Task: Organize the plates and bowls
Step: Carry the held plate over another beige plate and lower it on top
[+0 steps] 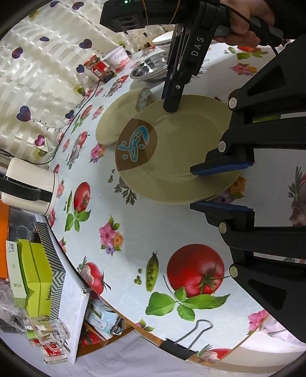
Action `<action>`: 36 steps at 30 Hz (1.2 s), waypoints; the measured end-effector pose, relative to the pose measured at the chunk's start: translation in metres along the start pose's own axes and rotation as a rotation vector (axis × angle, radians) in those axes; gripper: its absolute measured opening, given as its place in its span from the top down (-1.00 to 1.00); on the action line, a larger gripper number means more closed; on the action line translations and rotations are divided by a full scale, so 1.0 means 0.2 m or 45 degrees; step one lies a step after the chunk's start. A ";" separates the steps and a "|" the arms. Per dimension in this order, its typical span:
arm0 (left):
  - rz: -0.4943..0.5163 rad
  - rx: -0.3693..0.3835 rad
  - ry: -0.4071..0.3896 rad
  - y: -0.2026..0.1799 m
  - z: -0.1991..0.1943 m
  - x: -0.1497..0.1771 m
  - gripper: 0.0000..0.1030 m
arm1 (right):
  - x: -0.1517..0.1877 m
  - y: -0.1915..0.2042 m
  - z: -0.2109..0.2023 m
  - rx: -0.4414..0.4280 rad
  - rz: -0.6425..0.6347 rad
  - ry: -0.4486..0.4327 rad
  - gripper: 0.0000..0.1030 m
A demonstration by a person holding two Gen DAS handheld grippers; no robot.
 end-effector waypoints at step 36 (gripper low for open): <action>0.031 -0.023 -0.009 0.01 0.03 -0.02 0.54 | 0.03 -0.03 0.03 0.057 -0.043 -0.005 0.55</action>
Point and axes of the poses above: each gripper's, at about its wrist camera, not at the fingertips, and z roughly the way its jaws point, y to its left, x to its underside, the point moved 6 cm from there along z, roughly the way its jaws point, and after that the axes turned 11 degrees about -x, right-handed, at the moved point
